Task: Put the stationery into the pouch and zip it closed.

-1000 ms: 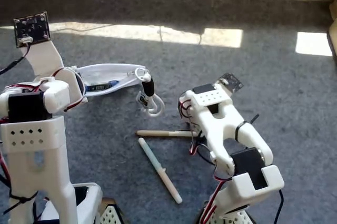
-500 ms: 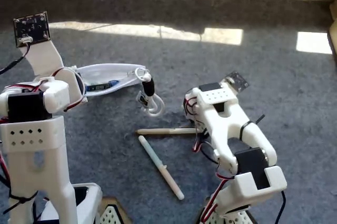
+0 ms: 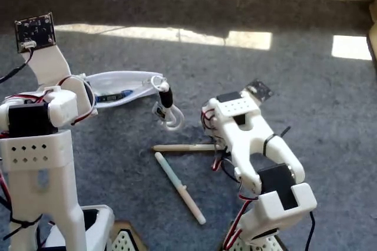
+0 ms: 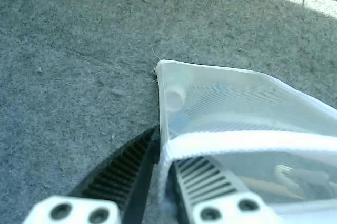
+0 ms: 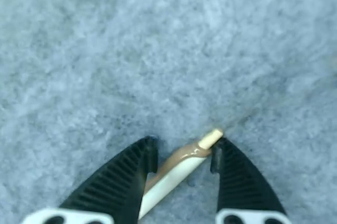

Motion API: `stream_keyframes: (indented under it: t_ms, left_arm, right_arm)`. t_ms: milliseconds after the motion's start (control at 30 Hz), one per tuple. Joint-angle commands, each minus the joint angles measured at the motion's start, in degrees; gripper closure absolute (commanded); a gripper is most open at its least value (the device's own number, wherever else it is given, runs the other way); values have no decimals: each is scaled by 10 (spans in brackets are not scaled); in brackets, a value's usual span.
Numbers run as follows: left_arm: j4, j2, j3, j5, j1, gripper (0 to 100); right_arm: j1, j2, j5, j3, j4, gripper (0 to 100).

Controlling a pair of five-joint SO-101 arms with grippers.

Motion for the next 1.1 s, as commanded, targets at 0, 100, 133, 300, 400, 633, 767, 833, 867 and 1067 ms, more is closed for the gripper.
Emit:
stream_keyframes:
  t_ms: [0, 100, 133, 300, 400, 633, 767, 833, 867, 1067]
  left_arm:
    - [-11, -4, -2, -6, 7, 994]
    - [-11, -4, -2, -6, 7, 994]
    - [-11, -4, -2, -6, 7, 994]
    - [-11, -4, -2, -6, 7, 994]
    - [-10, -5, -2, -6, 7, 994]
    - [-10, -7, -2, -6, 7, 994]
    - [-10, -7, -3, -6, 9, 994]
    - [-11, -7, -3, -6, 10, 994]
    - [-11, -7, -4, -6, 10, 994]
    - [-13, -7, -9, -5, 11, 994]
  right_arm:
    - [-15, 6, 9, -15, -1, 967]
    - [-14, 5, 9, -15, 2, 984]
    - [-13, 5, 11, -15, 3, 989]
    - [-12, -44, 75, -37, 71, 995]
    - [-12, -106, 77, -48, 93, 995]
    - [19, -249, 112, -46, 95, 995]
    - [47, -315, 187, -46, 95, 995]
    - [56, -346, 211, -45, 96, 995]
    - [59, -360, 222, -45, 96, 995]
    - [60, -465, 292, -50, 95, 995]
